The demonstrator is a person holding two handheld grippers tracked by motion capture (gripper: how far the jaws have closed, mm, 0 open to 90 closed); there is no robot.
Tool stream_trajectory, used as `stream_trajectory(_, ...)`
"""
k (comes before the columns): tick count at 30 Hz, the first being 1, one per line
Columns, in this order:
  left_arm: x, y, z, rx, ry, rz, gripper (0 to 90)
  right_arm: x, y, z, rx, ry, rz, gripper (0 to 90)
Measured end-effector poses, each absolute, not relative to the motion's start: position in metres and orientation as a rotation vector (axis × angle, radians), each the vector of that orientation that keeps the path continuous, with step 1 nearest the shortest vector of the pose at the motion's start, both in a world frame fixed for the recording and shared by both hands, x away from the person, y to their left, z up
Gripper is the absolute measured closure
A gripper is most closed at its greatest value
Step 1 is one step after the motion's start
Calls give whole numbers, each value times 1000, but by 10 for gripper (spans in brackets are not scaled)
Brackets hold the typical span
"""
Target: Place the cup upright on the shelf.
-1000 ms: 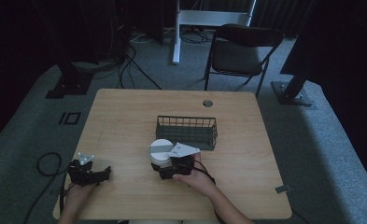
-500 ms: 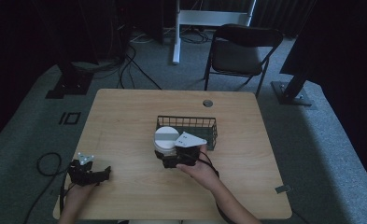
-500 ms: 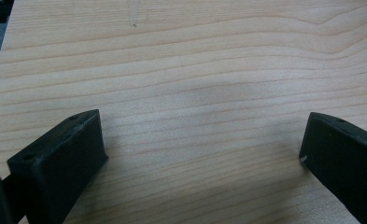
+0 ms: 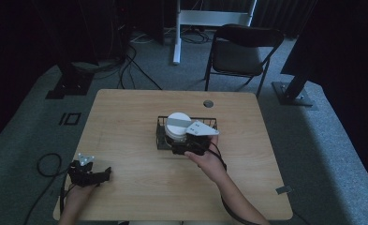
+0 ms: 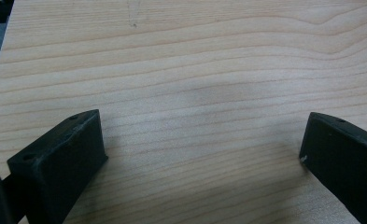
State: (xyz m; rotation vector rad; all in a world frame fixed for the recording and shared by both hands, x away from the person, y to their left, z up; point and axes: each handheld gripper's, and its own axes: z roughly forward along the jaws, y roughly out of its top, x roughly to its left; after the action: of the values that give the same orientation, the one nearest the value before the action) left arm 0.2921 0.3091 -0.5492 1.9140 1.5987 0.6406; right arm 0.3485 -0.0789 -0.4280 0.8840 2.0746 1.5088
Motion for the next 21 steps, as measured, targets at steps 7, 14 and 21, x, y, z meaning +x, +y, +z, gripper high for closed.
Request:
stream_trajectory(7,292,309,-549,1912,1599,642,2,363,-102,-425,991,1976,1437,187)
stream_trajectory(14,292,309,-549,1913,1599,642,2,377,-119,-426,1064,1923,1386,187)
stream_trajectory(21,292,309,-549,1912,1600,642,3,396,-137,-437,1152,1877,1278,187)
